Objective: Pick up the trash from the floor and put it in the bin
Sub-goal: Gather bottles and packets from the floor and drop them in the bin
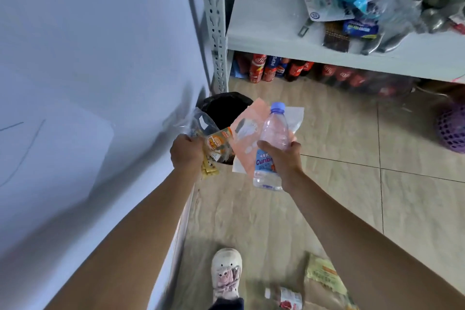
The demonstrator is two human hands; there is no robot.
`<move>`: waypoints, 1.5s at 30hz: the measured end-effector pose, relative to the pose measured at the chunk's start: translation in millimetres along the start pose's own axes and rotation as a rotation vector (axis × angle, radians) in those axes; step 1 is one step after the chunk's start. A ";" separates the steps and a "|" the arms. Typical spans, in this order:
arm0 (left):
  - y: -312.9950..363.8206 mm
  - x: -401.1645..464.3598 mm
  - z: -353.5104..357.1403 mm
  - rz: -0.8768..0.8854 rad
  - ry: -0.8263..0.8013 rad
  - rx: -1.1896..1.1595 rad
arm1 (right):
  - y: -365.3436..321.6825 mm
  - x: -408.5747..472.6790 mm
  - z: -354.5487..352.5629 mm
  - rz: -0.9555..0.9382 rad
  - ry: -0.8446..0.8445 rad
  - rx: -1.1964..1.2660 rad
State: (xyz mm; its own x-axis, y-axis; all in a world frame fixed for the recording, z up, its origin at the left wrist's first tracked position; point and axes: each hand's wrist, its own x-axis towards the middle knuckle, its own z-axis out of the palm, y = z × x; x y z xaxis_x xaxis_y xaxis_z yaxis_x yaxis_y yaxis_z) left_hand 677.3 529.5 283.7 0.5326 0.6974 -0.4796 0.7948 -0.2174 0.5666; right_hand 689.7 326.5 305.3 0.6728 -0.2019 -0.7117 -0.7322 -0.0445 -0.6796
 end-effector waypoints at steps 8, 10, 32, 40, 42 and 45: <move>16.0 60.8 34.8 0.082 -0.026 0.074 | -12.6 55.9 69.1 0.125 -0.120 -0.078; 19.6 68.7 42.6 0.093 -0.021 0.088 | -14.5 64.1 79.4 0.169 -0.186 -0.083; 17.8 94.0 62.3 0.277 -0.529 0.314 | -13.4 113.1 94.4 0.049 -0.239 -0.437; 7.8 75.5 41.1 0.424 -0.516 0.454 | 1.8 104.9 66.4 -0.227 -0.148 -0.809; 9.7 65.9 37.4 0.473 -0.517 0.519 | 5.8 97.8 50.2 -0.293 -0.128 -0.969; 16.2 42.8 34.9 0.564 -0.481 0.618 | 8.4 86.2 18.6 -0.375 -0.147 -1.120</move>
State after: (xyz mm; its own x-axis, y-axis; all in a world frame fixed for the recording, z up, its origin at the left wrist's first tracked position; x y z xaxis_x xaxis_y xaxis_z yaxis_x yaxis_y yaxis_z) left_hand 723.1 532.0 248.9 0.8360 0.0554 -0.5459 0.3247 -0.8520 0.4107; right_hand 743.6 326.9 235.0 0.8167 0.1166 -0.5651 -0.1230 -0.9217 -0.3679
